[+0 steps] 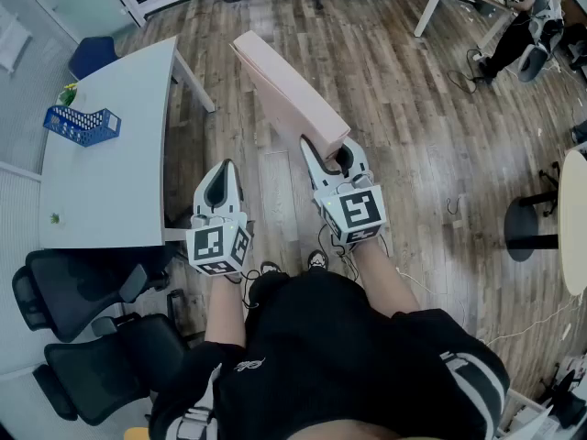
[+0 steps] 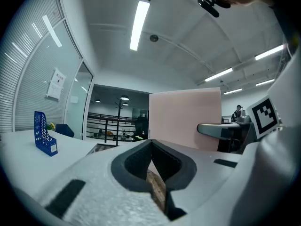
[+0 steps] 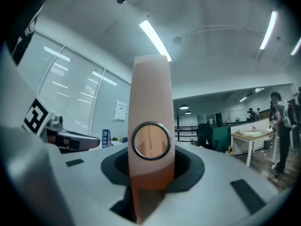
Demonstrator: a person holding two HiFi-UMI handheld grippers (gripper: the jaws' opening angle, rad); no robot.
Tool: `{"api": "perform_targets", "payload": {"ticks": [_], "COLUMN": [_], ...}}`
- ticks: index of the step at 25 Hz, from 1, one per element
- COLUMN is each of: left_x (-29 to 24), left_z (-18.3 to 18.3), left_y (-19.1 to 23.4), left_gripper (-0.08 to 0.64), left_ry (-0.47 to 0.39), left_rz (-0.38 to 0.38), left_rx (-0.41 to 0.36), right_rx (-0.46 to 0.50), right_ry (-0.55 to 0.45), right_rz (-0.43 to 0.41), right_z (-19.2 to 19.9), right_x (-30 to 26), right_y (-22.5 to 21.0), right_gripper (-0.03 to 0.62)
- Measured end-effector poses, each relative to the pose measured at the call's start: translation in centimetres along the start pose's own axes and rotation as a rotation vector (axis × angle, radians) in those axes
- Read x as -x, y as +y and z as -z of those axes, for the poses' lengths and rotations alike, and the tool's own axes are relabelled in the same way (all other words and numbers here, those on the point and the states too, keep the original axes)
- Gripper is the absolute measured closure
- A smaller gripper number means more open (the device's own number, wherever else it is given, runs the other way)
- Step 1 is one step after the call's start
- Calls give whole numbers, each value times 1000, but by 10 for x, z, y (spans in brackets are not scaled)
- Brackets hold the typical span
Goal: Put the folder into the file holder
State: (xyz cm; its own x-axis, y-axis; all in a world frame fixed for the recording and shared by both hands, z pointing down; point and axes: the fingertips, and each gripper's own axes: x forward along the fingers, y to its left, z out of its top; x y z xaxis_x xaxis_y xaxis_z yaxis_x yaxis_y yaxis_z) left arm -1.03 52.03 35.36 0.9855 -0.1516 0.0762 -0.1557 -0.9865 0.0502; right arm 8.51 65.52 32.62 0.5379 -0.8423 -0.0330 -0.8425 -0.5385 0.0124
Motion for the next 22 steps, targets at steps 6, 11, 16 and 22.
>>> {"api": "perform_targets", "payload": {"ticks": [6, 11, 16, 22], "left_x": [-7, -24, -66, -132], "left_z": [25, 31, 34, 15], "left_y": [-3, 22, 67, 129], "left_gripper": [555, 555, 555, 555], "left_ry": [30, 52, 47, 27], "left_rz": [-31, -49, -67, -45], "left_rx": [17, 11, 30, 32], "right_rx": [-6, -29, -21, 7], "right_ry": [13, 37, 43, 30], "right_rz": [-46, -58, -78, -72], "right_z": [22, 39, 45, 36], "right_x": [-3, -36, -93, -177], "right_y": [-16, -17, -18, -28], "right_gripper": [456, 459, 459, 459]}}
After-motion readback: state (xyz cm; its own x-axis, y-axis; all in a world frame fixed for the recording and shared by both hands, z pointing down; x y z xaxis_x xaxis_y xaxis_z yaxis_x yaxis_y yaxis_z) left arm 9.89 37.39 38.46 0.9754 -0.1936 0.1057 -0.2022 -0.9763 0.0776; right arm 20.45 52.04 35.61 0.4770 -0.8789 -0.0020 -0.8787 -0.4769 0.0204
